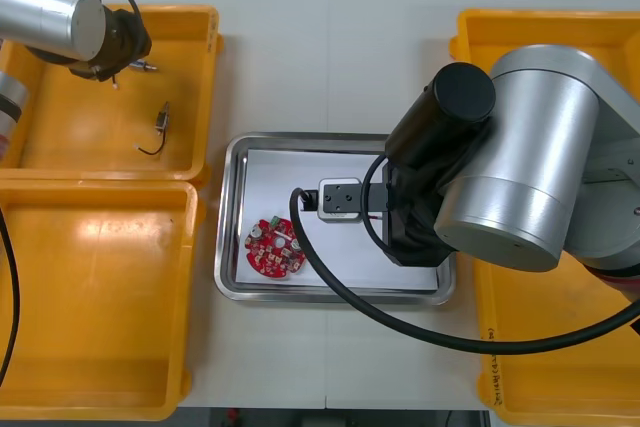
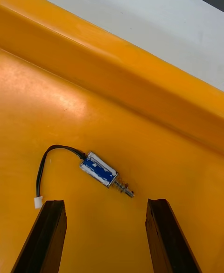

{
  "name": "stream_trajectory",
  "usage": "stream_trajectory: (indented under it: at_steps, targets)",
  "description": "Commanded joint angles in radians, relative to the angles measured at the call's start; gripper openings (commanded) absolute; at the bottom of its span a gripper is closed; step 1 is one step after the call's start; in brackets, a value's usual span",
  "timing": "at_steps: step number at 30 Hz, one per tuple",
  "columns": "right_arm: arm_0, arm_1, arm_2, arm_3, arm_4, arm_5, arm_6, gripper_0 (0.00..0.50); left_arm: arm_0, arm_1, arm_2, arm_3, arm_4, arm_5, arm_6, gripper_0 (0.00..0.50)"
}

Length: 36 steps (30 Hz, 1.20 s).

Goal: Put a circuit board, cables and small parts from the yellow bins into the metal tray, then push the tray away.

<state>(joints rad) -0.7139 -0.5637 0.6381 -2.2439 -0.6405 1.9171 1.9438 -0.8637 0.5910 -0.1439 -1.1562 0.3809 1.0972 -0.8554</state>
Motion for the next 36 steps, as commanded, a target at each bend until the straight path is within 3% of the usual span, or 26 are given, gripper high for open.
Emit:
stream_trajectory:
  at_steps: [1, 5, 11, 21, 33, 36]
  targets:
    - [0.014, 0.016, 0.012, 0.037, 0.007, 0.003, 0.030, 0.000, -0.061, -0.033, -0.031, 0.052, -0.031, -0.083, -0.057, 0.500]
    - [0.056, 0.018, 0.018, 0.056, 0.030, 0.003, 0.035, 0.000, -0.064, -0.045, -0.049, 0.081, -0.076, -0.111, -0.054, 0.500]
    - [0.105, 0.021, 0.084, 0.058, 0.140, -0.006, 0.029, 0.000, -0.075, -0.059, -0.054, 0.116, -0.120, -0.140, -0.048, 0.500]
    - [0.154, 0.099, 0.092, 0.102, 0.229, -0.055, 0.029, 0.000, -0.112, -0.082, -0.059, 0.236, -0.145, -0.283, -0.036, 0.500]
    - [0.166, 0.122, 0.095, 0.165, 0.237, -0.070, 0.035, 0.000, -0.112, -0.082, -0.069, 0.259, -0.205, -0.304, -0.024, 0.500]
    - [0.171, 0.125, 0.101, 0.207, 0.234, -0.093, 0.033, 0.000, -0.112, -0.082, -0.069, 0.302, -0.206, -0.359, -0.024, 0.500]
